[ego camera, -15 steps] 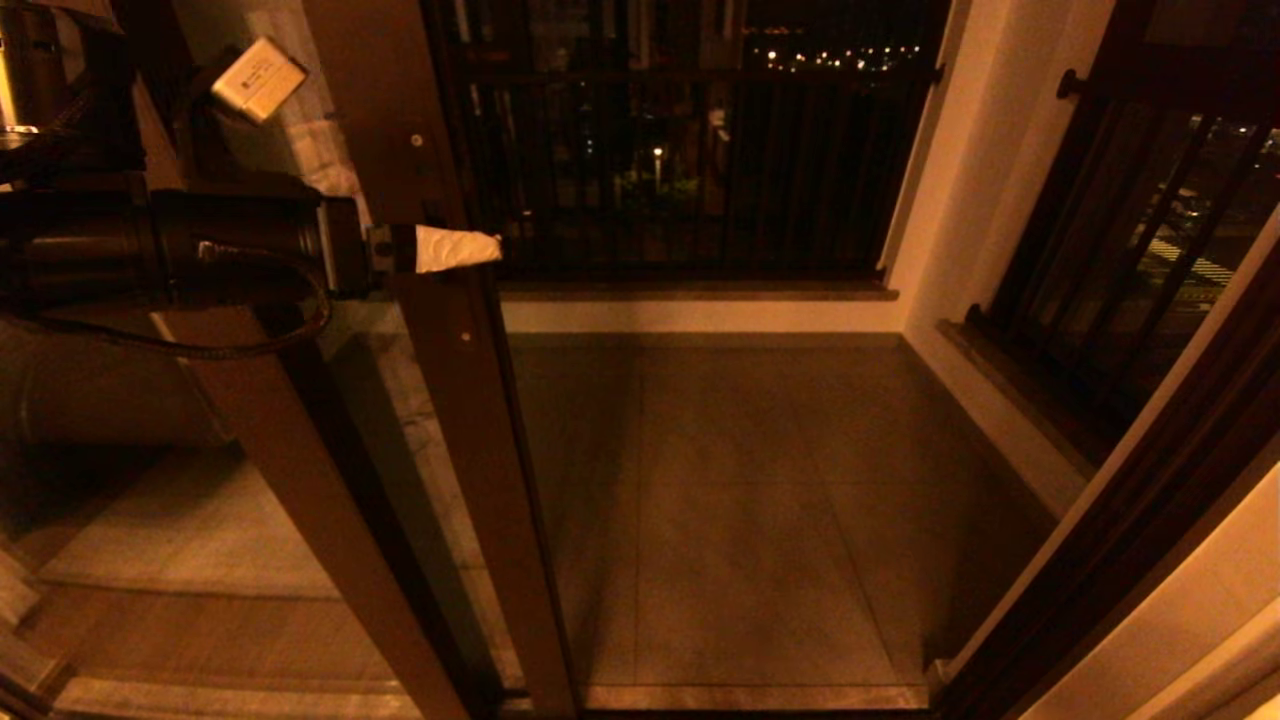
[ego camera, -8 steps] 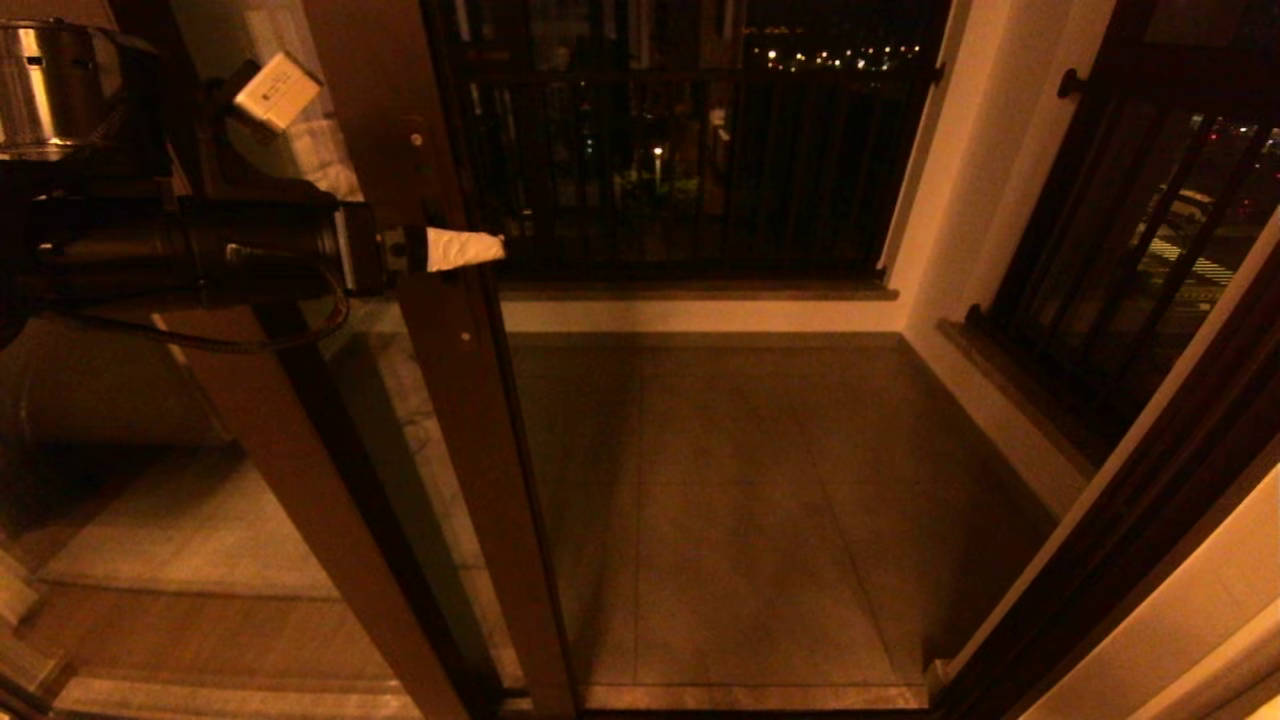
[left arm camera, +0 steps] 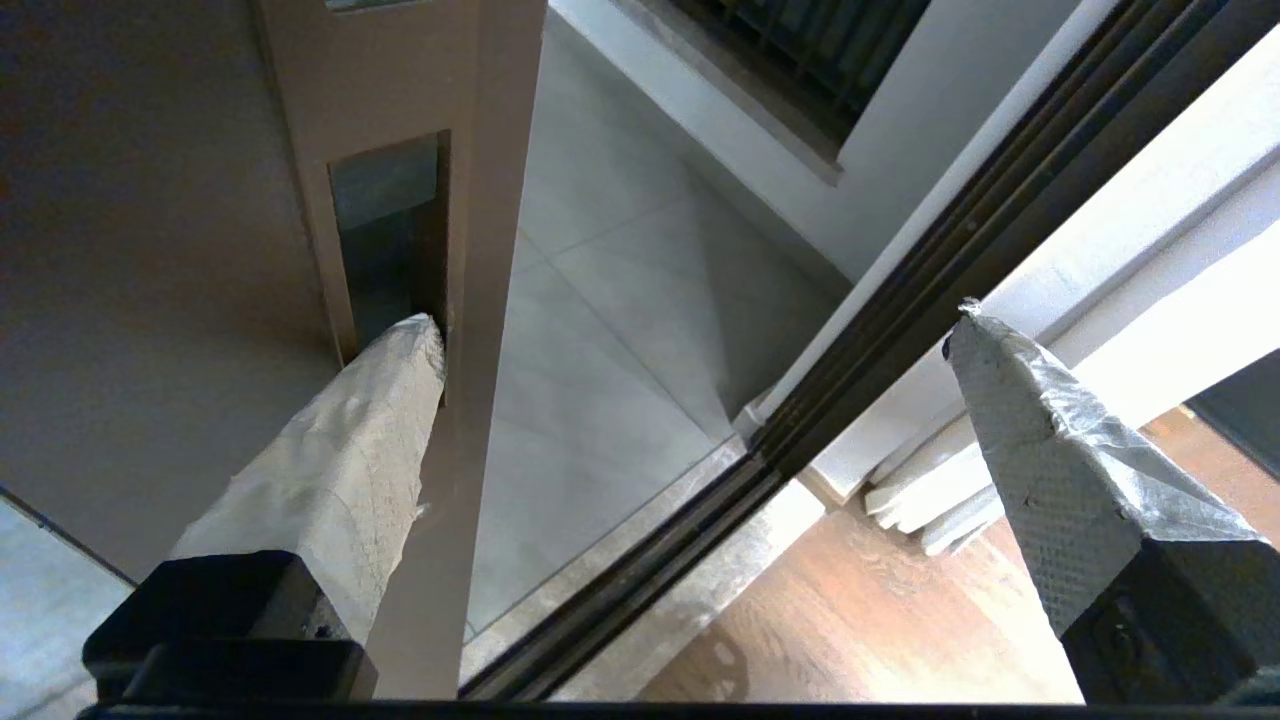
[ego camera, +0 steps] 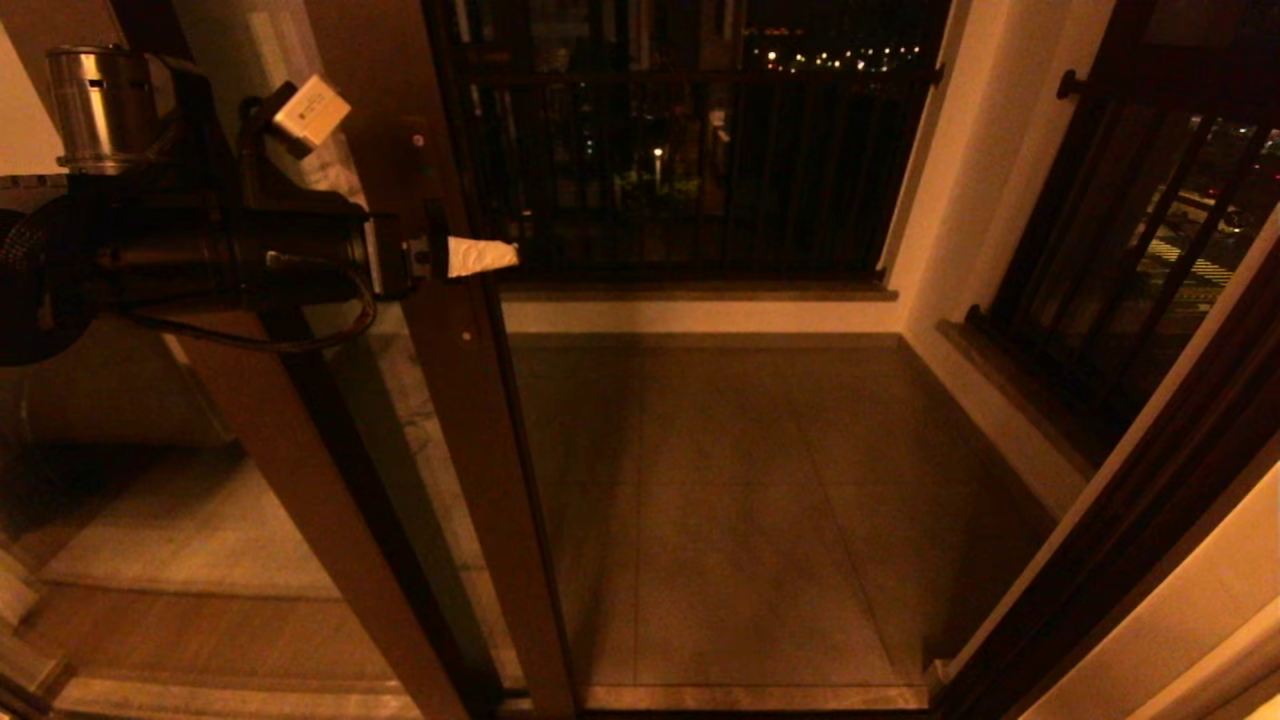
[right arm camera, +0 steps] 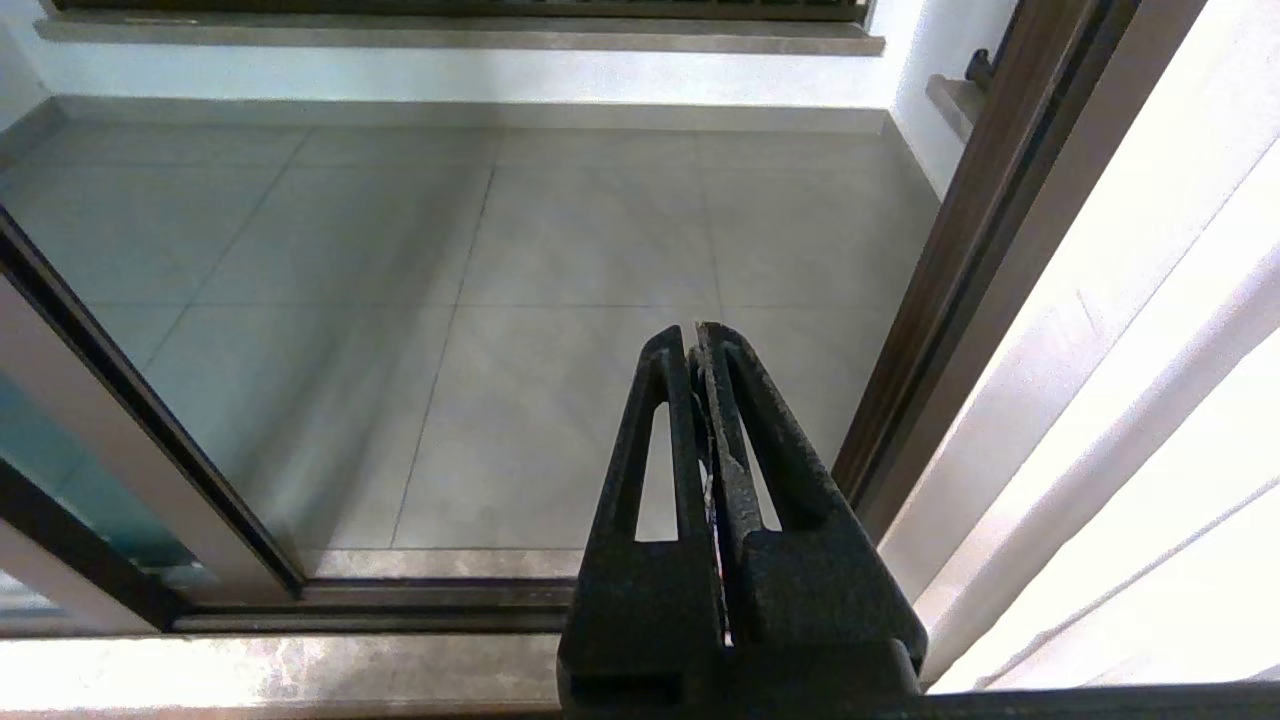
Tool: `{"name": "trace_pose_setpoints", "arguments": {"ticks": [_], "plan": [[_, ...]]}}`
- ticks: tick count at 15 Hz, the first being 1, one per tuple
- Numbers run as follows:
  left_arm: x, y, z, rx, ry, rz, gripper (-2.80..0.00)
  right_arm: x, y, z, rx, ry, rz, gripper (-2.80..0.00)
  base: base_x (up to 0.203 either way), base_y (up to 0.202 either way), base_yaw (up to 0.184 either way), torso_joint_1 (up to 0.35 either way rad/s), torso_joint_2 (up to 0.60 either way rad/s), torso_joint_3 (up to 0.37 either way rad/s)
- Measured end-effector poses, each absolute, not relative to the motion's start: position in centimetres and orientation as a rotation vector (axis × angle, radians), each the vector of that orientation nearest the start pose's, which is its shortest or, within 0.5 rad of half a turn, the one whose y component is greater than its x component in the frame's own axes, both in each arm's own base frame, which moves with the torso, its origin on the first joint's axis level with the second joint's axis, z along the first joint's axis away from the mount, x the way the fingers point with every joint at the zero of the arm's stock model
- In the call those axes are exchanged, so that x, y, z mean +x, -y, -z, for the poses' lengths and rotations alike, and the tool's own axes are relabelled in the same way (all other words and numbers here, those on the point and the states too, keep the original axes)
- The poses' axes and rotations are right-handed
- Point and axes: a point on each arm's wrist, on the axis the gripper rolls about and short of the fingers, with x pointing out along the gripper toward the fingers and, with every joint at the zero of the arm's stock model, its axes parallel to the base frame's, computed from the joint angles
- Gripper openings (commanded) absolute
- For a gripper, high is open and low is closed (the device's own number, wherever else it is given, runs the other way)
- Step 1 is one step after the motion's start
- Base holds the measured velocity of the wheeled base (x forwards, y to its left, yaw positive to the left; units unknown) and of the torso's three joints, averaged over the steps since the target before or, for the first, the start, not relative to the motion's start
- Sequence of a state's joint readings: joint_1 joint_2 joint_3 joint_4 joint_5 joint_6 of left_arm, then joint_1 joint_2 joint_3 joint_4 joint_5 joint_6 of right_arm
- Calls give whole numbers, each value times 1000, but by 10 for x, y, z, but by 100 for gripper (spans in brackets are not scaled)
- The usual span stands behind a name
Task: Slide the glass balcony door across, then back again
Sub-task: Close the slid door
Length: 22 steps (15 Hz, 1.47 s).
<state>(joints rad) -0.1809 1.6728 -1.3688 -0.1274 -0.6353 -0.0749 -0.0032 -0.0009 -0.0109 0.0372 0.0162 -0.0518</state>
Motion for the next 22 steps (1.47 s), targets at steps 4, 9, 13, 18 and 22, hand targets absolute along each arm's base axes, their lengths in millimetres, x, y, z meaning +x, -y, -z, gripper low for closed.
{"name": "trace_pose_setpoints", "arguments": {"ticks": [4,9,13,18,22], "plan": [[312,71,-299,-112,-210,806,0,-24,0,-75,-51,-25,-14,-280,0,0,0,0,0,0],[314,75,-301,-111,-209,818,0,-24,0,-75,-52,-25,-14,-280,0,0,0,0,0,0],[313,84,-300,-107,-208,834,0,-24,0,-75,-51,-25,-14,-280,0,0,0,0,0,0],[312,93,-300,-95,-205,779,0,-24,0,-75,-51,-25,-14,-280,0,0,0,0,0,0],[309,98,-302,-92,-200,792,0,-24,0,-75,-51,-25,-14,-280,0,0,0,0,0,0]]}}
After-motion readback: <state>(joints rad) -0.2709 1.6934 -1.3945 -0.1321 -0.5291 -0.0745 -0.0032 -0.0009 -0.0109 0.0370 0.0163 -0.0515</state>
